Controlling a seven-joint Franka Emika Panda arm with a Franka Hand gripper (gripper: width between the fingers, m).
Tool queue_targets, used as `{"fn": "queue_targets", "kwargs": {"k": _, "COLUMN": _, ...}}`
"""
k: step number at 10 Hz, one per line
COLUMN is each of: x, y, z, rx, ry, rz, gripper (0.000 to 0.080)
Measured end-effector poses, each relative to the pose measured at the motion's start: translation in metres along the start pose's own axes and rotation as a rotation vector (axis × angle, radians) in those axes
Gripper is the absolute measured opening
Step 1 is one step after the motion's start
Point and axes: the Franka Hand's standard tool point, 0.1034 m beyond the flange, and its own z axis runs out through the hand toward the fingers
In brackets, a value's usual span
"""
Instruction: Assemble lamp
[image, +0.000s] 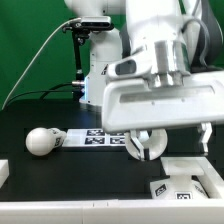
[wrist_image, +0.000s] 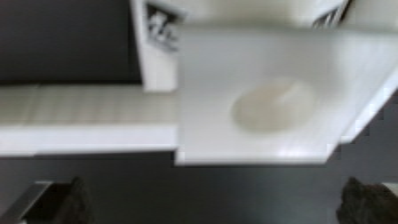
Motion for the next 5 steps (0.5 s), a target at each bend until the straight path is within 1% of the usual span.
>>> {"fn": "queue_targets", "kwargs": {"k": 1, "x": 0.007, "y": 0.01, "z": -0.01, "rx": -0.006, "ry": 0.003, "rz": -0.011, "gripper": 0.0698}}
{"fn": "queue_targets", "kwargs": {"k": 3, "x": 0.013, "y": 0.029, "z": -0.029, "rx": -0.011, "ry": -0.042, "rz": -0.005, "gripper": 0.0698}}
{"fn": "queue_targets", "kwargs": {"k": 4, "x": 0.011, "y": 0.036, "z": -0.036, "rx": -0.013, "ry": -0.077, "rz": 0.003, "gripper": 0.0698}}
{"fn": "queue_targets", "kwargs": {"k": 5, "x": 0.01, "y": 0.039, "z": -0.041, "rx": -0.015, "ry": -0.096, "rz": 0.007, "gripper": 0.0698}}
